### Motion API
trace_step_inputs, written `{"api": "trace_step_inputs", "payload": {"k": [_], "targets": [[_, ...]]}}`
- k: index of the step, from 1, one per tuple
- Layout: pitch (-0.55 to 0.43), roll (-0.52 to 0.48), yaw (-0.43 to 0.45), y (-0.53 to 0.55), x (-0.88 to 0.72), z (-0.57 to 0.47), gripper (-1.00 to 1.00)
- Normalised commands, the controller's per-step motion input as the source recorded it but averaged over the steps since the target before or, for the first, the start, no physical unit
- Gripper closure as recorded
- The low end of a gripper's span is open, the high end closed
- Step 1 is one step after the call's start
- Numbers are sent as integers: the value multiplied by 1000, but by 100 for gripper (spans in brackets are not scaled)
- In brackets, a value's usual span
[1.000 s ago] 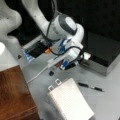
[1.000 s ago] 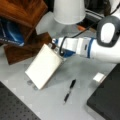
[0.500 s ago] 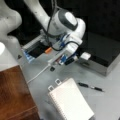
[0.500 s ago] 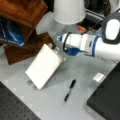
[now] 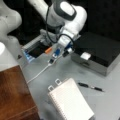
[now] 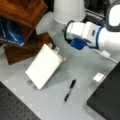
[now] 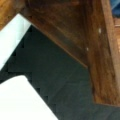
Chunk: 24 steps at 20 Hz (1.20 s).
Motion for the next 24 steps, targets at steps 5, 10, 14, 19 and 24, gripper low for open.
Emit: {"api": "trace_step_inputs", "payload": {"k": [5,10,14,19,24], "targets": [[-219,777,-385,82,-385,18,-100],[-203,756,-377,20,-417,28,-100],[-106,612,-251,14,-475,97,-100],[-55,378,-117,90,-497,42,-100],[-125,364,-65,219,-505,-136,-100]]}}
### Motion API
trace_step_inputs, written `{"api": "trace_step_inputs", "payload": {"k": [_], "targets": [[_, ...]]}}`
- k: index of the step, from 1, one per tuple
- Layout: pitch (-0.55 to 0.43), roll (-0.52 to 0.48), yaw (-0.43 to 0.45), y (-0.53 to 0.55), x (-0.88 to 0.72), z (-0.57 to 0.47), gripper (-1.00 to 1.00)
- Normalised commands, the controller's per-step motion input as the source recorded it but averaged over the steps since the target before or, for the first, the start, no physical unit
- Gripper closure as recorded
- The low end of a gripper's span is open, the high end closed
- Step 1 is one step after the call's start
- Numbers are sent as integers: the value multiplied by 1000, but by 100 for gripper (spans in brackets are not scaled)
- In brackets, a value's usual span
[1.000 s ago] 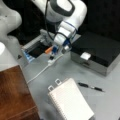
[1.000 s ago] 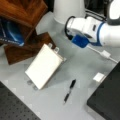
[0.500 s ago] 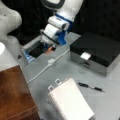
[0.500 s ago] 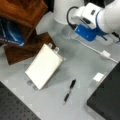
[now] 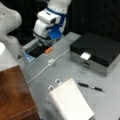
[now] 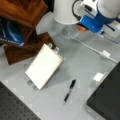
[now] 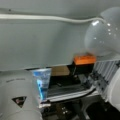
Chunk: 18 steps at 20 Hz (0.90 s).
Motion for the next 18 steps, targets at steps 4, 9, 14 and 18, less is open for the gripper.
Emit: {"api": "trace_step_inputs", "payload": {"k": [4,9,14,18], "targets": [[-233,393,-31,169,-503,-188,-100],[-322,344,39,-13,-479,-175,-100],[-365,356,52,-127,-491,-143,-100],[-371,334,16,-130,-454,-185,-100]]}}
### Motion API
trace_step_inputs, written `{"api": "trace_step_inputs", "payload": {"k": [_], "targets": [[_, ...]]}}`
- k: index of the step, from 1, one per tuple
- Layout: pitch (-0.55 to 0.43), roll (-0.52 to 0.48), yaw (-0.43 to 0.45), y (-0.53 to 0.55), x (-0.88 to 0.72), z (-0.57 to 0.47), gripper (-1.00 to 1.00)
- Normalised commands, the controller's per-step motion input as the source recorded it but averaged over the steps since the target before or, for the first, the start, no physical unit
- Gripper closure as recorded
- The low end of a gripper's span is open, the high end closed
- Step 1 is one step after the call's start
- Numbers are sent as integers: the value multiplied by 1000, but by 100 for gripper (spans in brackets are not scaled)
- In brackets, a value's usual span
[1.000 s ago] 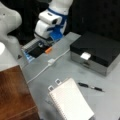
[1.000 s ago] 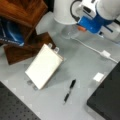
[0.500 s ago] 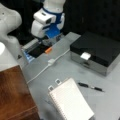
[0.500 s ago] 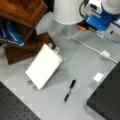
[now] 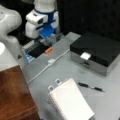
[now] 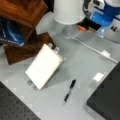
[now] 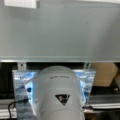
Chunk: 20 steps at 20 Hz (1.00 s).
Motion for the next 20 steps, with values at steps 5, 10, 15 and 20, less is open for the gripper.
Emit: {"api": "trace_step_inputs", "payload": {"k": [5,10,15,20], "targets": [[-301,264,5,-64,-372,-197,100],[-218,205,16,-7,-212,-183,100],[-174,213,26,33,-118,-219,100],[-160,212,28,90,-106,-274,100]]}}
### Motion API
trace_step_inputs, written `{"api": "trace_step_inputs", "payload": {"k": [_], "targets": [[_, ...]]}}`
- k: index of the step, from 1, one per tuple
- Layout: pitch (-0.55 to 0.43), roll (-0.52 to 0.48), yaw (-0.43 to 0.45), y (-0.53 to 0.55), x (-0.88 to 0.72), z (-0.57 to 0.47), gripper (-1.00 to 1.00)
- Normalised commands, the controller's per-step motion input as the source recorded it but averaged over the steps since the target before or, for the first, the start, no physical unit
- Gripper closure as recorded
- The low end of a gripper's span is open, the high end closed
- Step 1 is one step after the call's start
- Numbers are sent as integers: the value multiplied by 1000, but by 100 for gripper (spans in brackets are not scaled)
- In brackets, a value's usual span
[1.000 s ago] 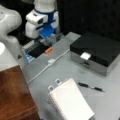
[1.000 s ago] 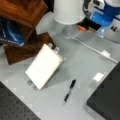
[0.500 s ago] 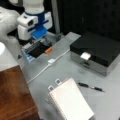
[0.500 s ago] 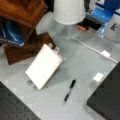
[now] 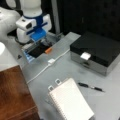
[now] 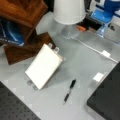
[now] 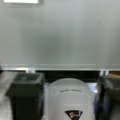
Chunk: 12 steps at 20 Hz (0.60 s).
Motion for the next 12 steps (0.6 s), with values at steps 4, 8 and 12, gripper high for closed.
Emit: {"api": "trace_step_inputs", "payload": {"k": [4,8,12], "targets": [[-204,183,41,140,-75,-409,100],[-229,120,79,153,-105,-533,100],[-198,104,93,135,-244,-573,100]]}}
